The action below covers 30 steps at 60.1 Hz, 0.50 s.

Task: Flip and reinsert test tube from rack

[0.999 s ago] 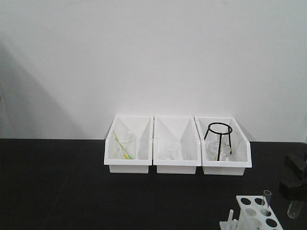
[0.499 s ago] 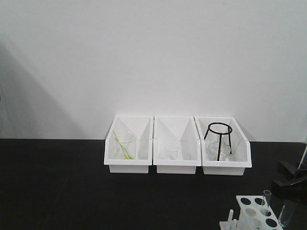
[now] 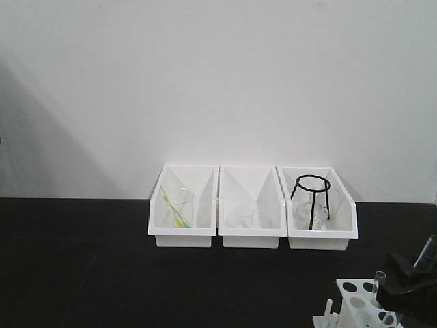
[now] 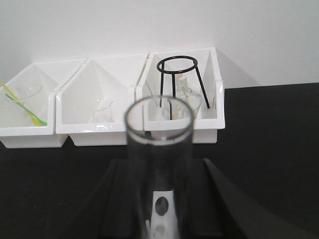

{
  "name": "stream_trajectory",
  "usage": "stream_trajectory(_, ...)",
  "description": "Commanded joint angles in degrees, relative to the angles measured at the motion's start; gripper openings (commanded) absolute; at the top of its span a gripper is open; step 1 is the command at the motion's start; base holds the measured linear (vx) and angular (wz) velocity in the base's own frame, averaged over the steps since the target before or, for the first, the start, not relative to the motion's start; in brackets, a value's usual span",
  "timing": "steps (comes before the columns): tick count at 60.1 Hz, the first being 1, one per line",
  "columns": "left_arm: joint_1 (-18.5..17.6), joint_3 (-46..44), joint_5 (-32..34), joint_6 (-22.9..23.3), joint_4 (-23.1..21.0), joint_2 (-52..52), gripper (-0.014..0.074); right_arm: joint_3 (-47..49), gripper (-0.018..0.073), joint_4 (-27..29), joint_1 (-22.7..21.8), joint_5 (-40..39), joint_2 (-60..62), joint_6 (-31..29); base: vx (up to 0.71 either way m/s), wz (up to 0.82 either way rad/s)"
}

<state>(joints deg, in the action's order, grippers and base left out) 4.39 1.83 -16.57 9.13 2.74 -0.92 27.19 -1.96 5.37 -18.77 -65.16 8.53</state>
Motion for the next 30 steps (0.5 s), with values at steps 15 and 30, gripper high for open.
stream_trajectory(15, -0.4, 0.0, 4.9, 0.0, -0.3, -0.7, -0.0006, 1.6, 0.0051, -5.3, -0.1, -9.7, -4.6, 0.1, 0.00, 0.00)
stream_trajectory(30, -0.4, 0.0, 4.9, 0.0, -0.3, -0.7, -0.0006, 1.6, 0.0051, -5.4, -0.1, -11.2, -7.0, 0.4, 0.00, 0.00)
